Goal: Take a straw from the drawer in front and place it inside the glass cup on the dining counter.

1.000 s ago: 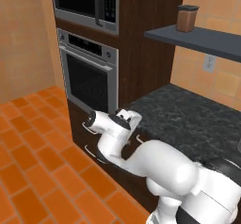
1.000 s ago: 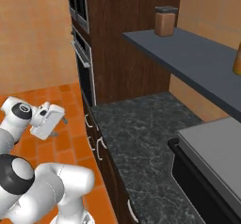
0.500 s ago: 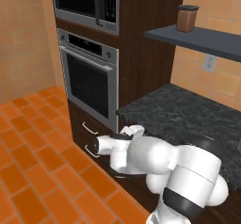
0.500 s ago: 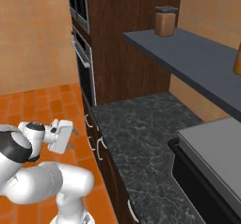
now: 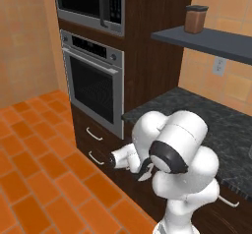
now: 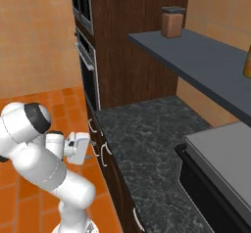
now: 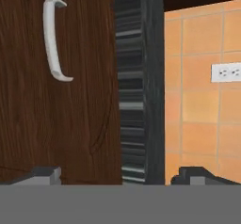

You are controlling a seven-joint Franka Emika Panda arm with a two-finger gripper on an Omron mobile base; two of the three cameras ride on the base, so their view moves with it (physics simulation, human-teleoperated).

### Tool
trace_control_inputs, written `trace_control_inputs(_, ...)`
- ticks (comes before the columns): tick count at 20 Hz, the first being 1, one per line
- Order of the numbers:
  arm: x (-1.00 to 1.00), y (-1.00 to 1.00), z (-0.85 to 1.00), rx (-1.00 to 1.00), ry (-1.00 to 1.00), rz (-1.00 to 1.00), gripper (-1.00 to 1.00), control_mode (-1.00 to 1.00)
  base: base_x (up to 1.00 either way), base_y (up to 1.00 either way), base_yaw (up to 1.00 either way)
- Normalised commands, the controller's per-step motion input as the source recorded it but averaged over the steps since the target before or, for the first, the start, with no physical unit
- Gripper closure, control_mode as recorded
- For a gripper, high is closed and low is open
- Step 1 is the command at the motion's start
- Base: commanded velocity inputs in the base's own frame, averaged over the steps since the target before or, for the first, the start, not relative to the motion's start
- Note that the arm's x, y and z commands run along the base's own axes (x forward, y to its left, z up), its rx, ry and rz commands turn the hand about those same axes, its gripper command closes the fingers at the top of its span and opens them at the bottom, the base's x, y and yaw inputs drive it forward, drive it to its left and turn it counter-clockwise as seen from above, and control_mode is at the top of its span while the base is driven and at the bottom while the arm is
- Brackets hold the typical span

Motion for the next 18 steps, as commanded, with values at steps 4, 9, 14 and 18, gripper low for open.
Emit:
trace_control_inputs(4, 0.48, -0.12, -0.37, -0.05, -0.02, -0.03, -1.00, -1.00, 0.00, 0.00, 0.00)
trace_control_inputs(9, 0.43, 0.00, -0.36, -0.02, 0.00, 0.00, -1.00, -1.00, 0.00, 0.00, 0.00)
trace_control_inputs(14, 0.57, 0.00, -0.32, 0.00, 0.00, 0.00, -1.00, -1.00, 0.00, 0.00, 0.00)
trace_control_inputs(18, 0.54, -0.06, -0.29, 0.00, 0.00, 0.00, -1.00, -1.00, 0.00, 0.00, 0.00)
